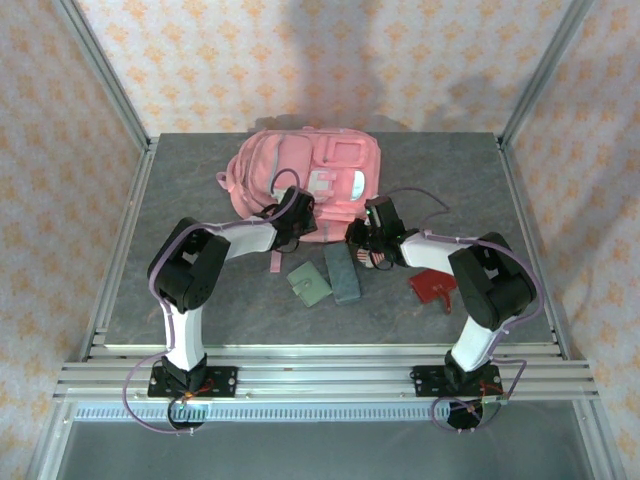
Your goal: Pack the student bag
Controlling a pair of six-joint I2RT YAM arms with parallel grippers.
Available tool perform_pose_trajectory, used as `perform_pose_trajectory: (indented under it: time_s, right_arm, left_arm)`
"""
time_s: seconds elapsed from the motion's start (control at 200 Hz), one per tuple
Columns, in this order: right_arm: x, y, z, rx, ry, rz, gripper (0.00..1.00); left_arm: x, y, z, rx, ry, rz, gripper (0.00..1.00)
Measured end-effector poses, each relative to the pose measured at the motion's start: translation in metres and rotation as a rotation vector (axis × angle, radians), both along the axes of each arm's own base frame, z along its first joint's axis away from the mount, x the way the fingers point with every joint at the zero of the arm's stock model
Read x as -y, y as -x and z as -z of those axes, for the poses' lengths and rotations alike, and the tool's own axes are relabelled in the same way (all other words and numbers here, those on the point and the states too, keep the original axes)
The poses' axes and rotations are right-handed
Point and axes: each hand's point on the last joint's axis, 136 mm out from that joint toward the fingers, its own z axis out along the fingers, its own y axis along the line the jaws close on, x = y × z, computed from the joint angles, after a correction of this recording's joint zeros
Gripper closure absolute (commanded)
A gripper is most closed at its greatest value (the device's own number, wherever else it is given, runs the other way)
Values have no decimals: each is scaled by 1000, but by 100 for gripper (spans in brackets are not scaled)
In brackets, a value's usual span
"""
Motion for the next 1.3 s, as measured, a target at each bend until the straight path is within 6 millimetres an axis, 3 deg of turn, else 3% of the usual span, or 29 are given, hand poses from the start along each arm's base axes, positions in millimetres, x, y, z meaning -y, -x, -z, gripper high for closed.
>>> perform_pose_trajectory:
  time_s: [0.25,0.471,0.566,0.701,1.051,1.186,1.301]
  right_arm:
    - [0,0,0,-2,1,0,92]
    - [0,1,0,-2,2,0,92]
    - [0,1,0,-2,2,0,92]
    - [0,1,0,-2,2,0,92]
    - [0,1,0,-2,2,0,92]
    - [0,1,0,-2,2,0,92]
    - [0,1,0,-2,2,0,92]
  left_arm:
    - [-10,10,-21,23,-2,12,100]
    - [-20,15,-22,1,-47,42,100]
    - [-20,16,-22,-8,-66,60,81]
    - [-20,11,-25,-4,-75,67,76]
    - [-17,6,-9,-29,-94,79,55]
    - [-13,2,-9,-21,-81,86,58]
    - [-9,-2,-5,-13,-68,91,73]
